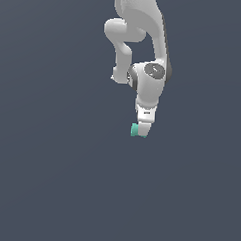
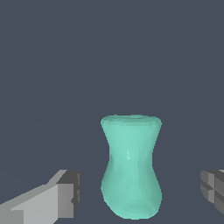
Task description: Pick up the object and move it to a goal position.
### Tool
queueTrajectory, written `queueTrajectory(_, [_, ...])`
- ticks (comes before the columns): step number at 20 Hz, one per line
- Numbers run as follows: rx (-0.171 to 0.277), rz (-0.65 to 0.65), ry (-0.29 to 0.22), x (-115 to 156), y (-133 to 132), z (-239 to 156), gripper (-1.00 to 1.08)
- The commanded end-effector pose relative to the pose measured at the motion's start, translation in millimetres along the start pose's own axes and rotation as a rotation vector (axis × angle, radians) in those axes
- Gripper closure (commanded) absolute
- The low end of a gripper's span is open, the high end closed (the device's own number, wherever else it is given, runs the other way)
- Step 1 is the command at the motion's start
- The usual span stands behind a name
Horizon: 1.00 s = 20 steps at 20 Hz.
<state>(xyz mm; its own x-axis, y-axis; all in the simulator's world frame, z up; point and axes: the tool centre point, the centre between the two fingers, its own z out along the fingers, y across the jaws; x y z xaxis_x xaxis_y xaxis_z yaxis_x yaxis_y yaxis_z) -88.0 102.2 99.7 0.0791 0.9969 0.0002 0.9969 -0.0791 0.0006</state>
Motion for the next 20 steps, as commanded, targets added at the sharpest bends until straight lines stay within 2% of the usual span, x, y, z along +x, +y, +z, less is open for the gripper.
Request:
queueTrajectory(1, [0.001, -0.001, 0.000, 0.1, -0.7, 8.8, -0.92])
queueTrajectory(7, [0.001, -0.005, 0.000, 0.2, -1.3, 35.9, -0.92])
queueTrajectory(12, [0.001, -0.005, 0.000, 0.0, -1.0, 43.2, -0.92])
queueTrajectory(13, [0.001, -0.005, 0.000, 0.0, -1.0, 43.2, 1.08])
queueTrajectory(20, [0.001, -0.005, 0.000, 0.0, -1.0, 43.2, 1.08])
